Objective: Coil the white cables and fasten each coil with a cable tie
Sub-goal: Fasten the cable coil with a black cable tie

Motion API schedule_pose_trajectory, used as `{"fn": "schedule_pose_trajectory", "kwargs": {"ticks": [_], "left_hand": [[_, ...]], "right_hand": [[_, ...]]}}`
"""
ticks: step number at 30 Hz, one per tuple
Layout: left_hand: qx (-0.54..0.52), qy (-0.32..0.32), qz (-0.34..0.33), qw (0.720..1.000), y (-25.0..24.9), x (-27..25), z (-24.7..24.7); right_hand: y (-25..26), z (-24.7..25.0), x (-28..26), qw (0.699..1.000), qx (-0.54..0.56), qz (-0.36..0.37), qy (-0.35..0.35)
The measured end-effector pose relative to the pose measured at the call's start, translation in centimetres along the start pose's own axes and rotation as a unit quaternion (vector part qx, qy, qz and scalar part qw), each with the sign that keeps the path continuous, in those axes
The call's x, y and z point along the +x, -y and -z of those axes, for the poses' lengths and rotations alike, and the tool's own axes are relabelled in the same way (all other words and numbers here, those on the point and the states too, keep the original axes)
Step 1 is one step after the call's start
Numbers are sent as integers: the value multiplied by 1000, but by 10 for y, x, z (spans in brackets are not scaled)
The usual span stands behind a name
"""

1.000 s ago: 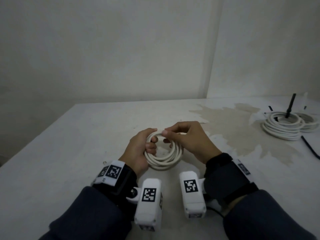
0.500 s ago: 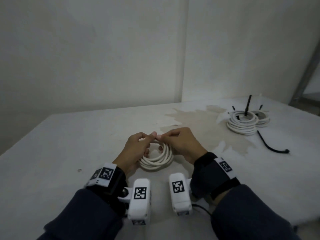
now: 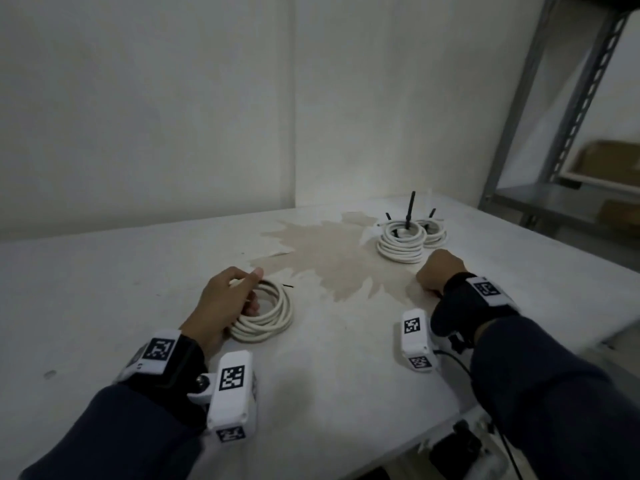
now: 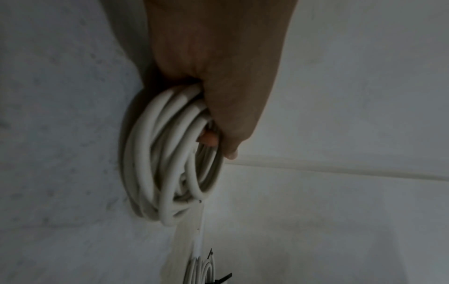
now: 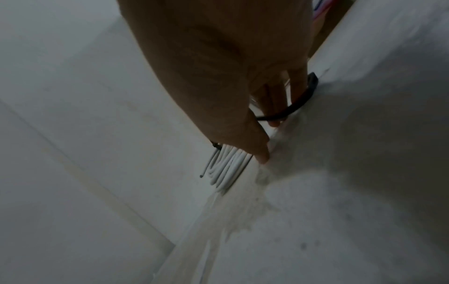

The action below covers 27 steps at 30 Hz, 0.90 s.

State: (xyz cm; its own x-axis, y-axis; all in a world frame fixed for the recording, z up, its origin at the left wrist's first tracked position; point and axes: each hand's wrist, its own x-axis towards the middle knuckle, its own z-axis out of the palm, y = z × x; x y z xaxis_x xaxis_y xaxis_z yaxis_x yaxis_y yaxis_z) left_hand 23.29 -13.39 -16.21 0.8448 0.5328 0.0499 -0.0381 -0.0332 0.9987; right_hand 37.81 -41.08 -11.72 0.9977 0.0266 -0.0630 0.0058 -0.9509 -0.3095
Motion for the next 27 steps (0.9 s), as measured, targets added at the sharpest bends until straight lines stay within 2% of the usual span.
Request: {"fn": "schedule_pose_trajectory", "kwargs": {"ticks": [2,3,4,6,7,9,11,14,17,21,27], "left_hand": [[-4,0,4,1000,1,0,0],[-6,1,7,1000,1,1,1],[-7,4,11,1000,1,1,2],[-8,8,12,1000,1,2,3],[-11,7,10,1000,0,1,3],[-13,4,2,1000,-1,0,4],[-12,8,2,1000,-1,-1,8],[-16,10,8,1000,1,2,17],[-25,4,11,1000,5,7,25],[-19,16,10,1000,4,7,23],[-14,23,18,999,3,5,21]], "right_hand": [[12,0,-3,999,38,23,3],[23,-1,-8,992,111,54,16],[37,-2,-17,971,219,85,39],[71,-2,-43,891,413,145,119],[90,-2,-57,853,466,164,168],[121,-8,-75,803,505,195,249],[146,-17,-82,780,514,220,281],[168,-33,-82,767,529,225,284],[174,-48,-78,767,533,213,287],[163,-55,-72,769,519,281,246],[161,-63,-67,819,401,380,157]]}}
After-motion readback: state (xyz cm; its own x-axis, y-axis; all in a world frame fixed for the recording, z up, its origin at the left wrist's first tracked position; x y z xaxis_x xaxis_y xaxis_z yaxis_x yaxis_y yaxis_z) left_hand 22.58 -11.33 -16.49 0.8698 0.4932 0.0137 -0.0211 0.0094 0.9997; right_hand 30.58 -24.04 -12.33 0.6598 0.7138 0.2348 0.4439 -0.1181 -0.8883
